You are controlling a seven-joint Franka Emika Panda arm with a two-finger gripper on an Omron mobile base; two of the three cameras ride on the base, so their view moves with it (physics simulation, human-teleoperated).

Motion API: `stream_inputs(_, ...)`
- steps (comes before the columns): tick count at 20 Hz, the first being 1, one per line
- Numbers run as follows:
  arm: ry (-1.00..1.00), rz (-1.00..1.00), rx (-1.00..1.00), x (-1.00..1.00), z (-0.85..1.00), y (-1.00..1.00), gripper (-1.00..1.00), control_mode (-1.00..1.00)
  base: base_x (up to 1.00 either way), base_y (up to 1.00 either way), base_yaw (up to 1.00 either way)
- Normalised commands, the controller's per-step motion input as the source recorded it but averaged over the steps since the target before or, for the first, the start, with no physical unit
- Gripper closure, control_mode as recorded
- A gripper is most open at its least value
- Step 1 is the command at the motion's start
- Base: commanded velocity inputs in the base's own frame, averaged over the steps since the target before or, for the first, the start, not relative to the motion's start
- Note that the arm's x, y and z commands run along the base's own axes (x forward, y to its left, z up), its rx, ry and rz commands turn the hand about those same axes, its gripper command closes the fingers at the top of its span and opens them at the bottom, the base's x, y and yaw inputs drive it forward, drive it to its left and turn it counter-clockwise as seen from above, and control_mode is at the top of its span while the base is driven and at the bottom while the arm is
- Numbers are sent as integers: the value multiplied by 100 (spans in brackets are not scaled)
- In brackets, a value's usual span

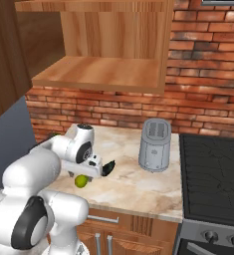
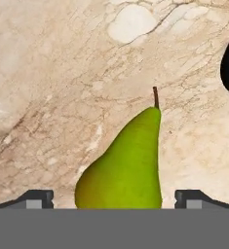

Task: Pick the pear, eggplant from the counter and place them in the cabinet. Then close the cabinet.

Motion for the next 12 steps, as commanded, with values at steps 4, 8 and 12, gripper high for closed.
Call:
stream_inputs(4,0,0,3,0,-67,-1,-100,-100,0,0,0)
stream_inputs(8,0,0,0,0,-64,0,-100,-100,0,0,0)
stream_inputs(12,0,0,-1,-5,-25,0,100,-100,0,0,0)
